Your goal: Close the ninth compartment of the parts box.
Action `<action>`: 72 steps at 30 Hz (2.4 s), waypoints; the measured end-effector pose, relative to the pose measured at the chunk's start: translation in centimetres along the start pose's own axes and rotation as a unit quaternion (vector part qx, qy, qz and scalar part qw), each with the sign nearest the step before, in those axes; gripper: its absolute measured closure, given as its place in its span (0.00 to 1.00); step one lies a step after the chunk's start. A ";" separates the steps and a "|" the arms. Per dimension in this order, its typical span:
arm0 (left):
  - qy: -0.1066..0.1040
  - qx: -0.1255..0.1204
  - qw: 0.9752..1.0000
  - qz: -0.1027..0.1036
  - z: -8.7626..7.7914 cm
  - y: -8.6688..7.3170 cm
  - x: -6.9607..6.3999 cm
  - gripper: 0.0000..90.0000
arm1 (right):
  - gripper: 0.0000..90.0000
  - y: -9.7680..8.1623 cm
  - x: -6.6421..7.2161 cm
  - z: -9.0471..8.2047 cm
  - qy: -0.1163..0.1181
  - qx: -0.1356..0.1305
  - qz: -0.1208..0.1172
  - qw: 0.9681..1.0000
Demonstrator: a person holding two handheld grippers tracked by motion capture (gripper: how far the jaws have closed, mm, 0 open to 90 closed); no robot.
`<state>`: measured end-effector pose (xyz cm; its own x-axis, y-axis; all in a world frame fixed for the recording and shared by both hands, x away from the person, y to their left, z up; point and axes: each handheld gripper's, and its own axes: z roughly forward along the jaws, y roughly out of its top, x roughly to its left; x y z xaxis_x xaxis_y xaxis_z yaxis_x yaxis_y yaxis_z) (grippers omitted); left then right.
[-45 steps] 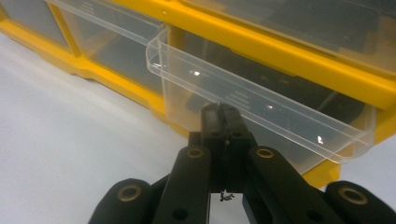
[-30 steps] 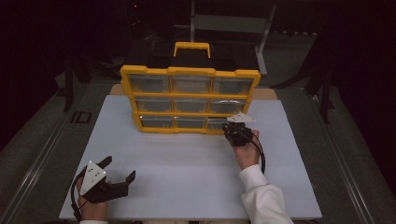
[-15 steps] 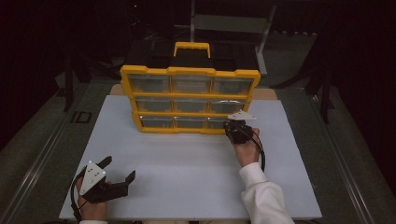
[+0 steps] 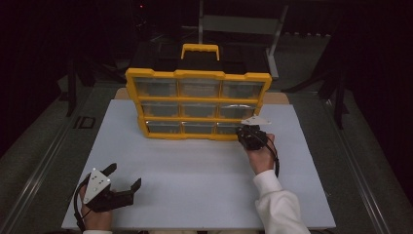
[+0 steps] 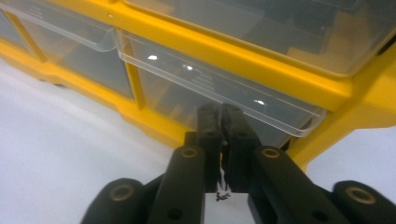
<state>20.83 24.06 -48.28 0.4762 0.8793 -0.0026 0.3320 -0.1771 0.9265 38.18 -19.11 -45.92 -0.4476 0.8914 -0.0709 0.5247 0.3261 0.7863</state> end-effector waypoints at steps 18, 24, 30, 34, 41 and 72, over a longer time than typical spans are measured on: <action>0.000 0.001 1.000 0.000 0.0 0.0 0.0 0.04 | 0.43 -0.3 0.4 -2.2 0.038 -0.010 -0.032 0.999; 0.000 0.001 1.000 0.000 0.0 0.0 0.0 0.04 | 0.30 -0.3 0.6 -3.2 0.039 -0.021 -0.034 0.998; 0.001 0.001 1.000 -0.001 0.0 0.0 0.0 0.04 | 0.16 -0.6 0.8 -4.6 0.019 -0.023 -0.045 0.999; 0.001 0.001 1.000 -0.001 0.0 -0.1 0.0 0.04 | 0.15 -1.1 0.6 -5.4 0.015 -0.026 -0.049 0.998; 0.000 0.002 1.000 -0.001 0.0 0.0 -0.1 0.04 | 0.14 -2.4 0.4 -7.0 0.021 -0.033 -0.042 0.998; 0.001 0.001 1.000 0.002 0.0 0.0 -0.1 0.04 | 0.14 -9.2 -1.1 -10.8 0.039 -0.104 -0.004 0.994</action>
<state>20.79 23.95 -48.28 0.4752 0.8799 0.0012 0.3325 -0.1809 0.9256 25.99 -26.47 -46.48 -0.5094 0.8598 -0.0362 0.3642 0.2535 0.8961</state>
